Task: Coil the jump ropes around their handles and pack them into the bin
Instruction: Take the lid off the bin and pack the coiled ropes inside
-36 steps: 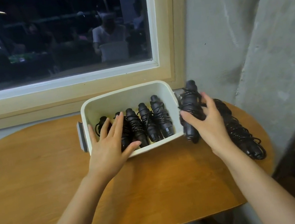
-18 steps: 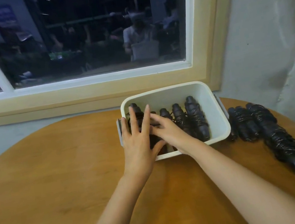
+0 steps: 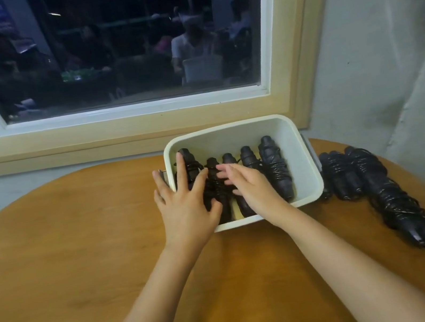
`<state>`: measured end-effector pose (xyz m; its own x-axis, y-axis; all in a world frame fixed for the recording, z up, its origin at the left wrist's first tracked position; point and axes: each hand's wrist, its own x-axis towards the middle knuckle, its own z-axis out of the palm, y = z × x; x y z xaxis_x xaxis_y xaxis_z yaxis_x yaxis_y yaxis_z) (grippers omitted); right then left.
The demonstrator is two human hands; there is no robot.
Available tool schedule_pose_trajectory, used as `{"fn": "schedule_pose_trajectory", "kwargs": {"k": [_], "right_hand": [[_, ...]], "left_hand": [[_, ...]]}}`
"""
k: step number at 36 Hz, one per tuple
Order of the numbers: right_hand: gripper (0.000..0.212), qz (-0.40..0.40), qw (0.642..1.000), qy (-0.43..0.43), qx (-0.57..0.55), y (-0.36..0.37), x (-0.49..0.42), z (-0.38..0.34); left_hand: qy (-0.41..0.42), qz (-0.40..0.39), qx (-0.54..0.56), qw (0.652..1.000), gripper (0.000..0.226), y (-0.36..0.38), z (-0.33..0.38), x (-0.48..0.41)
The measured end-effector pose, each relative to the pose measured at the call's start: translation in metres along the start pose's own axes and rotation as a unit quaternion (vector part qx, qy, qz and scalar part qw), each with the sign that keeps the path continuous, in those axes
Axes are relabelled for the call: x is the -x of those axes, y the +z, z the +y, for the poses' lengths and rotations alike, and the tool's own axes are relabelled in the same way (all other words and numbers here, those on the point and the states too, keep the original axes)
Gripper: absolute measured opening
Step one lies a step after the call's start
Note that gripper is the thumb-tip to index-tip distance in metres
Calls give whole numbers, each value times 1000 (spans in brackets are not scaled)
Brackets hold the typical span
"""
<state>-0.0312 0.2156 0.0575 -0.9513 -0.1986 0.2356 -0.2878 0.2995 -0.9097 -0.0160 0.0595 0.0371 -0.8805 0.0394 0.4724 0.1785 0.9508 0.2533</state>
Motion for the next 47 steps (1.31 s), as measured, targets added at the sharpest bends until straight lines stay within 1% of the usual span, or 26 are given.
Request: {"fn": "schedule_pose_trajectory", "kwargs": {"k": [2,4,6,8,11,14,16,18,20,22,24,25,27,31,33,35,37,40,42,44,45,47], "right_hand": [[34,47,997,-50,47,-15,13,2],[31,92,989,-81,79,-35,27,8],[29,144,978,-90,117,-56,42,20],[27,209,957,-92,180,-79,55,34],[28,276,916,-51,286,-110,74,56],[33,325,864,27,383,-136,89,77],[45,325,812,116,471,-150,96,86],[67,277,765,246,527,-160,102,91],[84,224,741,352,526,-167,106,95],[91,193,730,388,529,-169,107,101],[91,185,720,382,549,-170,109,106],[91,189,724,374,547,-170,109,106],[92,206,751,363,512,-171,111,104],[96,261,818,328,393,-172,109,98],[96,278,845,313,331,-172,107,96],[95,298,865,296,275,-173,105,91],[94,326,886,253,209,-171,102,83],[86,361,918,147,75,-163,97,56],[83,356,930,89,3,-153,92,32],[80,333,941,49,-37,-139,84,7],[77,310,949,34,-57,-130,79,-3],[69,235,968,20,-89,-111,65,-18]], "left_hand": [[1,-1,1,1000,62,-1,-1,-1],[-2,-1,3,1000,61,-1,-1,-2],[-6,-4,6,1000,60,-1,0,-4],[-7,-3,6,1000,60,-1,1,-5],[-12,-1,9,1000,60,-1,2,-5],[-16,0,6,1000,59,-2,3,-5],[-19,-6,-1,1000,59,-3,3,-5],[-20,-9,-2,1000,63,-4,3,-5],[-20,-11,-2,1000,63,-4,3,-5],[-16,-9,-4,1000,61,-4,2,-5],[-18,-12,-3,1000,60,-4,2,-4],[-19,-13,-2,1000,60,-3,1,-4],[-18,-11,0,1000,59,-4,1,-3],[-15,-5,10,1000,58,-3,2,-3],[-14,-4,9,1000,59,-3,2,-3],[-15,-6,8,1000,60,-3,2,-3],[-13,-7,8,1000,60,-3,2,-3],[-11,-7,8,1000,61,-3,2,-2],[-13,-10,4,1000,61,-3,1,-2],[-7,-8,4,1000,61,-4,1,-2],[-4,-7,3,1000,61,-4,1,-1],[-5,-11,0,1000,63,-4,1,-1]]}}
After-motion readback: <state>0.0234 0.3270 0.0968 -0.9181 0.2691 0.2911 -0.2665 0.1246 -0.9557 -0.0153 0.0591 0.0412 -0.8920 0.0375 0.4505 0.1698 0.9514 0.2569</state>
